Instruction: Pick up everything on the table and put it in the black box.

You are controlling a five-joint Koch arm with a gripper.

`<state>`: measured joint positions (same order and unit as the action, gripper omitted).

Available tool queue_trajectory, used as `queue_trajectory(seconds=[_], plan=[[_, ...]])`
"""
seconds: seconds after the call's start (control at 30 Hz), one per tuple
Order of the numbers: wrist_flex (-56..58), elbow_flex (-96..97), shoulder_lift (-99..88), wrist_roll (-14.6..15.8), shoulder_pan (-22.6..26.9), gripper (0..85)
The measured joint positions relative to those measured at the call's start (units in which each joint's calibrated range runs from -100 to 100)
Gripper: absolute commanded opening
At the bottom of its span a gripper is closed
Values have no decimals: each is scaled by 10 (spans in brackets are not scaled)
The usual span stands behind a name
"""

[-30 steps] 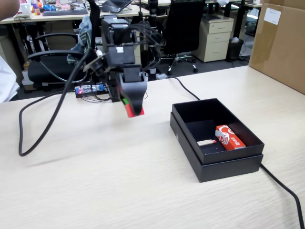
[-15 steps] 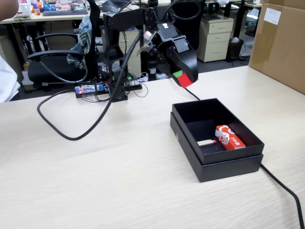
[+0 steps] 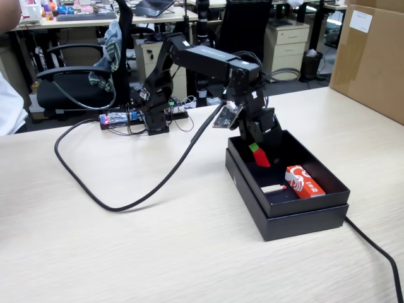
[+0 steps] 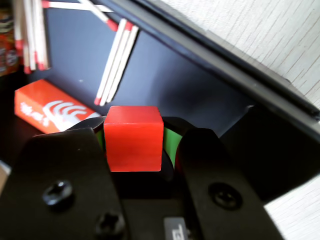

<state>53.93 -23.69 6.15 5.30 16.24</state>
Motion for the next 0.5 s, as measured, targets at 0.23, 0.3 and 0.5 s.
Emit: queue_trajectory(seconds=[0.23, 0.3, 0.5], plan=[[0, 2, 34, 0, 0, 12], [0, 15, 40, 0, 0, 57], [-2, 53, 41, 0, -1, 141]])
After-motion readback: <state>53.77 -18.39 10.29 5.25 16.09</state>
